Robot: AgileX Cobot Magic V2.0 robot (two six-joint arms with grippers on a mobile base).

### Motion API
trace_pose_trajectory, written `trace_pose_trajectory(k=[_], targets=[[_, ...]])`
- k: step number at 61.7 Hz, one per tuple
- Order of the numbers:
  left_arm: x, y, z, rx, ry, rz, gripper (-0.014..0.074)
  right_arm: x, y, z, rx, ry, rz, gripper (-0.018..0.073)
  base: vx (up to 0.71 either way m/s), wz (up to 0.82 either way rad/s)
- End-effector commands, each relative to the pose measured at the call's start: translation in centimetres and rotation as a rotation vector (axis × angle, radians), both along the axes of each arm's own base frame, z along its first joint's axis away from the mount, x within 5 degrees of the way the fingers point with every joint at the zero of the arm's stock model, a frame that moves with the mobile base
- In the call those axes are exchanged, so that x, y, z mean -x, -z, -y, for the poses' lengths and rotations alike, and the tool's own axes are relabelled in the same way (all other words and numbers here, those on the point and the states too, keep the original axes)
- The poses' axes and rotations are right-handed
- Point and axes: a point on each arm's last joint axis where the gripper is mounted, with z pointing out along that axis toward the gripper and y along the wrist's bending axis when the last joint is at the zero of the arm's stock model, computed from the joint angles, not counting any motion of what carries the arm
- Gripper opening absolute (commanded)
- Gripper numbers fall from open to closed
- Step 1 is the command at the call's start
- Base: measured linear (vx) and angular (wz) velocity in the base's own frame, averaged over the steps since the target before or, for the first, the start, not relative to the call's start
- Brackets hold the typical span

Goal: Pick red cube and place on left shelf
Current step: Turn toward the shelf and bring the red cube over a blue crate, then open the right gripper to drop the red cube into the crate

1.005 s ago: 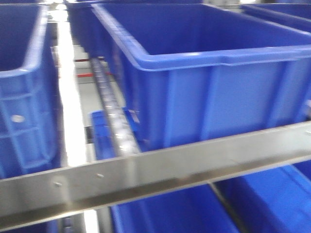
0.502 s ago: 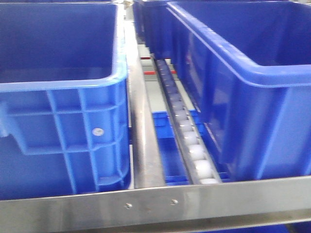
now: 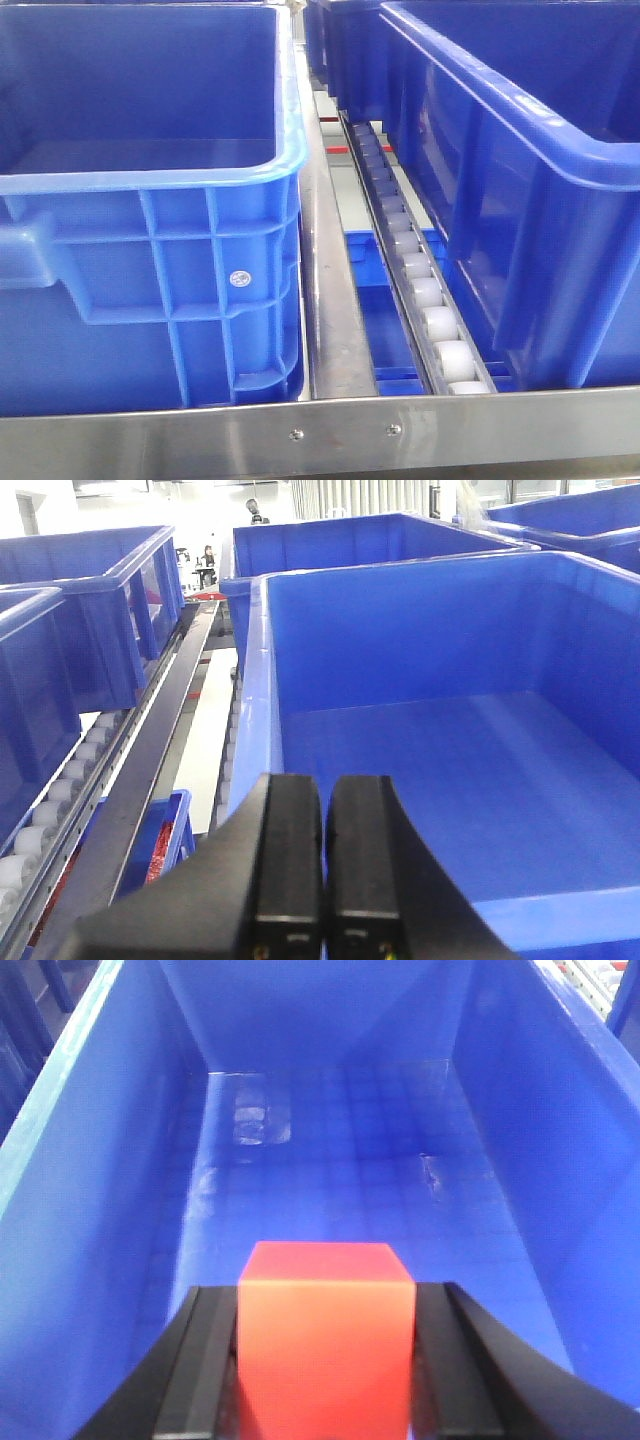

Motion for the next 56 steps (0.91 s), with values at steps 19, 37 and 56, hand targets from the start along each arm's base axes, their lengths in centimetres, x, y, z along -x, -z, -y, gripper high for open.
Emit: trace_pose_trajectory(k=[19, 37, 56], targets=[[-0.09, 0.03, -0.04, 0.008, -0.003, 0.054, 0.0106, -0.18, -1.68, 0.05, 0.011, 0.002, 0.108, 0.0058, 0.00, 0.00], [-0.09, 0.03, -0.04, 0.008, -0.003, 0.054, 0.0106, -0.18, -1.68, 0.05, 0.011, 0.002, 0.108, 0.0058, 0.00, 0.00], [-0.09, 0.03, -0.04, 0.008, -0.003, 0.054, 0.0106, -0.18, -1.68, 0.05, 0.011, 0.002, 0.108, 0.0058, 0.00, 0.00]])
